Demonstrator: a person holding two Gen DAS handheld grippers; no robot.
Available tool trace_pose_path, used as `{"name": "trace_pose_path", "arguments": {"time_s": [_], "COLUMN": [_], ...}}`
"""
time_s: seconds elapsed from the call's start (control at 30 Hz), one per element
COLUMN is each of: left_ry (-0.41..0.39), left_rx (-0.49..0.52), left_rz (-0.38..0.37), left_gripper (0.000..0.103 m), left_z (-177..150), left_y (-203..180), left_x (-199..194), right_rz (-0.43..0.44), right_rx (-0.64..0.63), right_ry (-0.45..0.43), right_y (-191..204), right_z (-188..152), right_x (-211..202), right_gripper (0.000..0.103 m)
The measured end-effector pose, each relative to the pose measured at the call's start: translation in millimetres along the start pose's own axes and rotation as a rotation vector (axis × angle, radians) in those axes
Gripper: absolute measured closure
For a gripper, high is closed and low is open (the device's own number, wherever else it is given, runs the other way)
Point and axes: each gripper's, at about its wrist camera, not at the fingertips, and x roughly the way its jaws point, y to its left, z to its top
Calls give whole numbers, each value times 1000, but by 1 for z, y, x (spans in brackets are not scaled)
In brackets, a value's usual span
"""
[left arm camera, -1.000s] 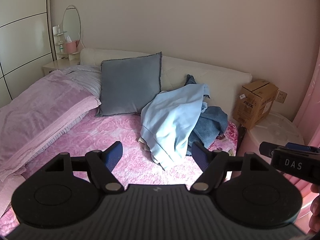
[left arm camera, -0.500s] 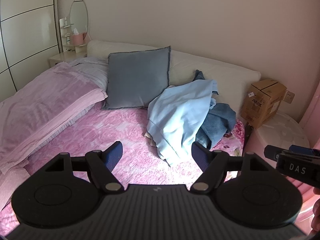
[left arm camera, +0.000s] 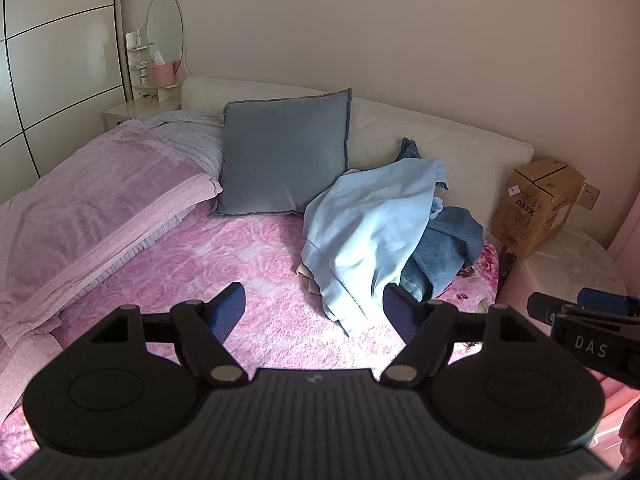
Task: Fold clothes
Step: 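Move both tools toward the light blue sweatshirt on the bed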
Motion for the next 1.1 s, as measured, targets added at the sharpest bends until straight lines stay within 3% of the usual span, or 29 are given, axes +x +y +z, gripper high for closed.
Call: {"name": "trace_pose_path", "arguments": {"time_s": [0.3, 0.63, 1.1], "left_ry": [22, 81, 152], "left_rx": [-16, -24, -47], "left_rz": [5, 22, 60], "left_gripper": [30, 31, 31], "left_z": [3, 16, 59], "left_y": [-1, -17, -48], "left_x": [20, 69, 152], "right_rz": [19, 79, 103], "right_rx": [-7, 2, 5], "right_ry": [48, 134, 170], "right_y": [-8, -32, -75], "right_z": [8, 19, 74], "right_x": [26, 79, 154], "right_gripper": [41, 41, 41]}}
